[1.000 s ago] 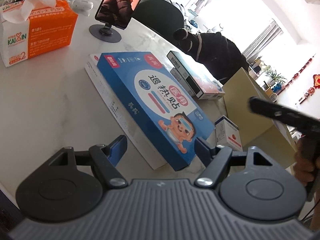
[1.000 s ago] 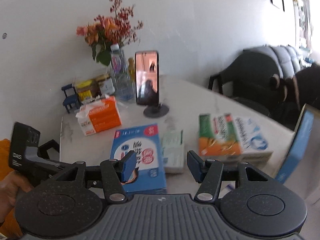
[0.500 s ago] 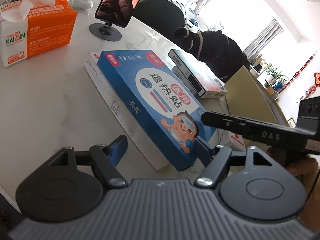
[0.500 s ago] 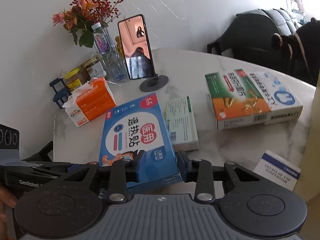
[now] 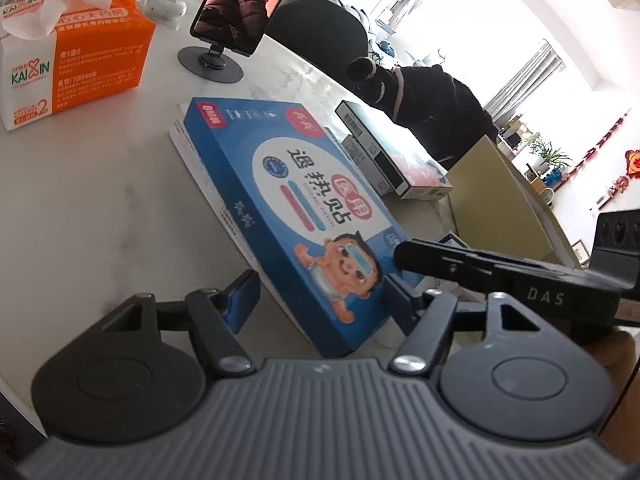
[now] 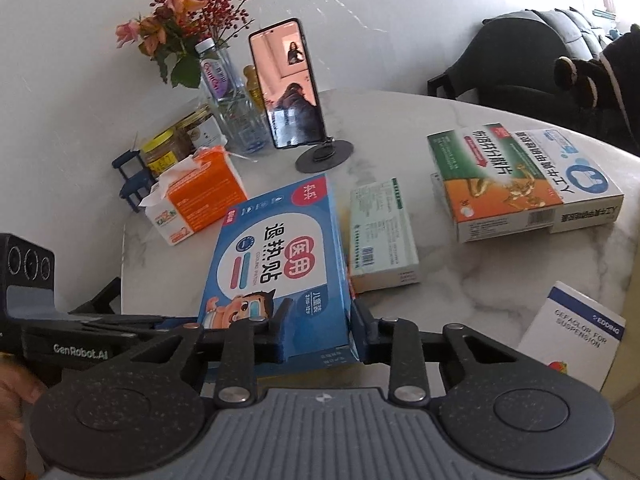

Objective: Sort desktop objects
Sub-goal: 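Grasp the large blue box edge with the right gripper and tilt it up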

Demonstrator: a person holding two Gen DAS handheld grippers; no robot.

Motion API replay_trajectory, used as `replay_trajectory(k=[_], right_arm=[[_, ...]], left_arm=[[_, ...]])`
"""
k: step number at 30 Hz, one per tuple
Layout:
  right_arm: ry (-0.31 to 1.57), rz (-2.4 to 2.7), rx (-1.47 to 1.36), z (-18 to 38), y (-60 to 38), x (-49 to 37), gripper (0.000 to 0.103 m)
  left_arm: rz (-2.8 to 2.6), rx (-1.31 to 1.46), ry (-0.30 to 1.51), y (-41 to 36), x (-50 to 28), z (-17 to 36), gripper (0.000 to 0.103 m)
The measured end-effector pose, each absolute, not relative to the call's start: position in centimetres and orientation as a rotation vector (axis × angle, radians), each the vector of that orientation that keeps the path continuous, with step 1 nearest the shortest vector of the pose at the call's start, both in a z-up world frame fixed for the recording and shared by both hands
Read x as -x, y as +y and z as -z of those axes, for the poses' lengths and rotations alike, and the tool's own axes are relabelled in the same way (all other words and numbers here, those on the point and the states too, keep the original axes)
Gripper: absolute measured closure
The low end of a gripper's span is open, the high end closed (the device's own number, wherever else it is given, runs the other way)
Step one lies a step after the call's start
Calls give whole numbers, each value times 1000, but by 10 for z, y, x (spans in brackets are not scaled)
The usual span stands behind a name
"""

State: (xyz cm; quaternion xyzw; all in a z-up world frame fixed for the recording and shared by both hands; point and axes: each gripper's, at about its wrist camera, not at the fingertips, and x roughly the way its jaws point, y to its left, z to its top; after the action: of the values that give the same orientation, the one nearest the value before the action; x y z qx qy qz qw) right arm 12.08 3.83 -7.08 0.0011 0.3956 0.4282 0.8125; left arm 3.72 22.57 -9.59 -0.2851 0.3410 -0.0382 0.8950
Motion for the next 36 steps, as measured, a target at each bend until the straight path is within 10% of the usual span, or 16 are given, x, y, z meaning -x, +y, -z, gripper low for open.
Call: replay_trajectory(k=[14,36], right_arm=[[910,-957,-123,66,32,-125,70],[1043,-1017,-402,51,13,-147,65]], left_arm=[[11,514,576,223,-19,60,58],[121,442,502,191,-31,36,59]])
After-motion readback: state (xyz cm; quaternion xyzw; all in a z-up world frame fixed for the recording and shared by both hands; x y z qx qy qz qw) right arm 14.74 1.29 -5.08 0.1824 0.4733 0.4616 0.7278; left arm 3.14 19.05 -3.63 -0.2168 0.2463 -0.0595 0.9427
